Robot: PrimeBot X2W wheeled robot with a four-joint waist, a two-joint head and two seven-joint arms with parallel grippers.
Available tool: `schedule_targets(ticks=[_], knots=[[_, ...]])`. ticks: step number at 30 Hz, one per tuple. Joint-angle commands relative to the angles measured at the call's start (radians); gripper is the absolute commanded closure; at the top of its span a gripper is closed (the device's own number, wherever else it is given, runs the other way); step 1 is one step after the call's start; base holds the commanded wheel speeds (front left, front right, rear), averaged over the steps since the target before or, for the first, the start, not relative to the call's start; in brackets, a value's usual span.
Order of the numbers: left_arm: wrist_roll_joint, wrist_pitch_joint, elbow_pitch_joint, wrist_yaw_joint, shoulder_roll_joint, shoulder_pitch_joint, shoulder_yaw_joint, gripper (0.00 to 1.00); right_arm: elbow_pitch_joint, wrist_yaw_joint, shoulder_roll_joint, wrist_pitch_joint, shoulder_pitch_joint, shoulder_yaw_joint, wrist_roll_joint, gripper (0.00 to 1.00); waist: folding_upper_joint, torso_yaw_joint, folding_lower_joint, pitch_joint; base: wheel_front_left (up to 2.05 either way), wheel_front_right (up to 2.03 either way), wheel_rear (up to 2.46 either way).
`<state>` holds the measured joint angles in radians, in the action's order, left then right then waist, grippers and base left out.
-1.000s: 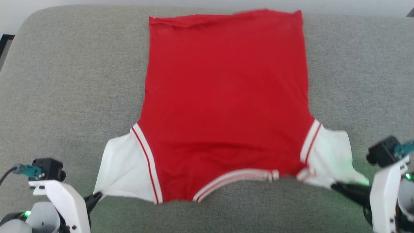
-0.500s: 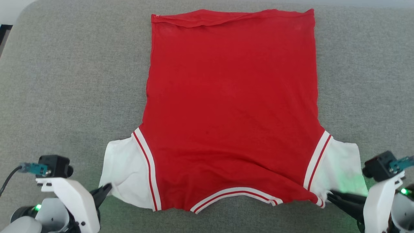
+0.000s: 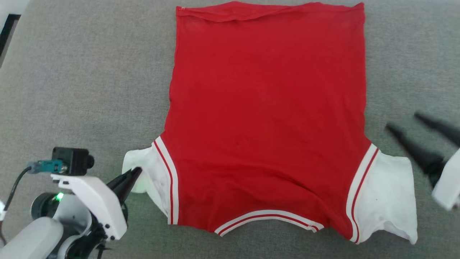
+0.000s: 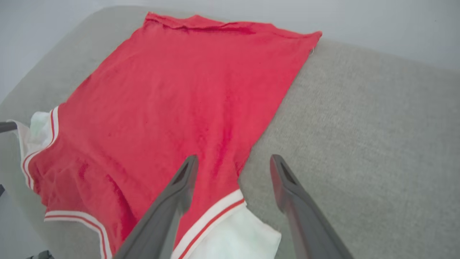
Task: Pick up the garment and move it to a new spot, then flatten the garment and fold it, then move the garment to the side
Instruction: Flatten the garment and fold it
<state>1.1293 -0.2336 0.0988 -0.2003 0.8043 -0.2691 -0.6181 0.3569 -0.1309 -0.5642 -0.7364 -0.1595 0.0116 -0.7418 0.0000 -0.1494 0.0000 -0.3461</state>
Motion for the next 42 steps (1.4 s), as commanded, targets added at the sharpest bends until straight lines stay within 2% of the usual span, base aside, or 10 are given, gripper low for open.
schedule_targets(ticks=[1, 7, 13, 19, 24, 28, 36, 37, 38, 42], knots=[[-0.012, 0.011, -0.007, 0.012, -0.012, -0.022, -0.006, 1.00, -0.006, 0.001, 0.027, -0.003, -0.039, -0.023, 0.031, 0.00, 0.0000, -0.012, 0.0000, -0.011, 0.00, 0.00, 0.00], [-0.064, 0.045, -0.040, 0.070, -0.067, -0.105, -0.030, 1.00, -0.134, 0.000, 0.099, 0.031, -0.243, -0.047, 0.135, 0.00, 0.0000, -0.053, 0.0000, -0.039, 0.00, 0.00, 0.00], [-0.101, 0.060, -0.076, 0.120, -0.132, -0.186, -0.059, 1.00, -0.369, 0.000, 0.103, 0.085, -0.461, -0.030, 0.215, 0.00, 0.0000, -0.101, 0.0000, -0.082, 0.00, 0.00, 0.00], [-0.118, 0.068, -0.116, 0.163, -0.191, -0.247, -0.087, 1.00, -0.623, 0.000, 0.086, 0.062, -0.654, -0.028, 0.287, 0.00, 0.0000, -0.155, 0.0000, -0.137, 0.00, 0.00, 0.00], [-0.124, 0.075, -0.159, 0.203, -0.239, -0.290, -0.109, 1.00, -0.847, 0.000, 0.080, -0.012, -0.809, -0.044, 0.352, 0.00, 0.0000, -0.210, 0.0000, -0.185, 0.00, 0.00, 0.00], [-0.127, 0.079, -0.190, 0.231, -0.271, -0.315, -0.126, 1.00, -0.943, 0.000, 0.083, -0.057, -0.883, -0.045, 0.360, 0.00, 0.0000, -0.247, 0.0000, -0.206, 0.00, 0.00, 0.00], [-0.121, 0.094, -0.248, 0.264, -0.310, -0.339, -0.141, 1.00, -1.140, 0.003, 0.072, -0.216, -0.879, -0.010, 0.422, 0.00, 0.0000, -0.276, 0.0000, -0.214, 0.00, 0.00, 0.00], [-0.118, 0.093, -0.255, 0.268, -0.314, -0.342, -0.141, 1.00, -1.160, 0.003, 0.071, -0.239, -0.868, 0.000, 0.430, 0.31, 0.0000, -0.277, 0.0000, -0.214, 0.00, 0.00, 0.00], [-0.117, 0.095, -0.260, 0.270, -0.317, -0.347, -0.142, 1.00, -1.164, 0.003, 0.070, -0.246, -0.863, 0.011, 0.431, 1.00, 0.0000, -0.277, 0.0000, -0.214, 0.00, 0.00, 0.00], [-0.111, 0.102, -0.280, 0.280, -0.316, -0.350, -0.139, 1.00, -1.156, 0.003, 0.059, -0.184, -0.884, -0.005, 0.425, 1.00, 0.0000, -0.267, 0.0000, -0.212, 0.00, 0.00, 0.00]])
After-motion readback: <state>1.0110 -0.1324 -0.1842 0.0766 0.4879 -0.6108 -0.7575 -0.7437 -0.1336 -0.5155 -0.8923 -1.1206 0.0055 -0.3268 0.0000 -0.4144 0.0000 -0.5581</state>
